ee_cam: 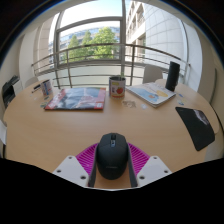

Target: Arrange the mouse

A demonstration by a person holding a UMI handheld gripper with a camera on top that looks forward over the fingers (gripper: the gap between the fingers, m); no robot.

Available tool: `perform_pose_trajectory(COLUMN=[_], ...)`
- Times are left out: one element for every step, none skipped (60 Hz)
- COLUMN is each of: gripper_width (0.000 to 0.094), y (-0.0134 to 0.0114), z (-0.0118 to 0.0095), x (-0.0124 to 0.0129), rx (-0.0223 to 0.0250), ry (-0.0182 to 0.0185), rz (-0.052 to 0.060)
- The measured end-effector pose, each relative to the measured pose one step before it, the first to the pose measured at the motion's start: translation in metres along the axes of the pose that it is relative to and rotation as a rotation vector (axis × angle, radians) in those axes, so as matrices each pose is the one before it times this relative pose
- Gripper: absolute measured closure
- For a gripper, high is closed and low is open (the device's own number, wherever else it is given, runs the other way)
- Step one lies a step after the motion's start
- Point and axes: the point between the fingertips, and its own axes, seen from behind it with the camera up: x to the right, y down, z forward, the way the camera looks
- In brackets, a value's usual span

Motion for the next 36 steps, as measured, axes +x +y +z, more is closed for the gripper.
perform_pose_trajectory(gripper_width=[0.0478,0.0494,0.0502,0.0516,0.0523,0.0533,0.0538,0.0538,0.0537,0.0537,0.0538,0.0537,0.0537,0.0538,0.0538,0.0537,0.0538,0.0538,0.0539,0.0538,0.0539,0.0539,0.0539,0.0539,0.0539,0.0538,0.0538,0.0538,0.0538,0.0539,0.0539,0.0539,0.0539,0.054,0.054,0.0539], y=[-0.00069,0.00016,0.00043,0.0,-0.00022,-0.00019,-0.00177,-0.00101,-0.00247,-0.00378,-0.00537,-0.00707,-0.00804,-0.00892,-0.00945,-0.01091,-0.01129,-0.01148,-0.01233,-0.01266,-0.01574,-0.01268,-0.0116,-0.01268,-0.01233,-0.01244,-0.01109,-0.01037,-0.00932,-0.00876,-0.01294,-0.00712,-0.00534,-0.00362,-0.00219,-0.00105], z=[0.00042,0.00057,0.00009,0.0003,-0.00013,-0.00051,-0.00122,-0.00151,-0.00158,-0.00285,-0.00346,-0.00421,-0.00374,-0.00563,-0.00601,-0.00663,-0.00696,-0.0069,-0.00727,-0.00705,-0.00596,-0.00658,-0.00555,-0.00578,-0.00557,-0.0052,-0.00473,-0.0044,-0.00368,-0.00356,-0.00474,-0.0028,-0.00254,-0.0019,-0.00127,-0.00075], x=[-0.00038,-0.00012,-0.0001,-0.00005,-0.00001,0.00012,-0.00159,-0.00169,-0.00212,-0.00258,-0.00198,-0.00127,-0.00156,-0.00039,-0.00055,-0.00005,0.00006,0.00015,0.00035,0.00208,0.00161,0.00447,0.00372,0.00587,0.00667,0.0071,0.00867,0.00941,0.00976,0.0099,0.00658,0.01373,0.01571,0.01628,0.01634,0.01639], rx=[-0.00194,-0.00199,-0.00255,-0.00265,-0.00343,-0.00277,0.00074,0.00115,0.00284,0.00424,0.00888,0.01191,0.01104,0.01494,0.01691,0.0201,0.02049,0.01985,0.021,0.02135,0.01855,0.02123,0.01768,0.02011,0.02044,0.02008,0.01877,0.01633,0.01461,0.01489,0.01204,0.01159,0.00696,0.00275,0.00037,0.00006], ry=[-0.00532,-0.00518,-0.00415,-0.00321,-0.00255,-0.00375,-0.00708,-0.01137,-0.01654,-0.01875,-0.0179,-0.01537,-0.01069,-0.01371,-0.01647,-0.01617,-0.01735,-0.01929,-0.01854,-0.0148,-0.00785,-0.00839,-0.0075,-0.00853,-0.00789,-0.00605,-0.00411,-0.00291,-0.00288,-0.00303,0.0033,0.00682,0.01228,0.0153,0.01494,0.01518], rz=[-0.0011,-0.0004,-0.0023,-0.0045,-0.0076,-0.0099,-0.0067,-0.0062,-0.0048,-0.0011,0.003,0.0027,-0.0019,-0.0013,0.0015,0.0049,0.0069,0.0078,0.0074,0.0069,0.0062,0.0056,0.0029,0.0038,0.006,0.0069,0.0064,0.0054,0.0037,0.0023,0.0036,0.0015,-0.0004,-0.0033,-0.0053,-0.006])
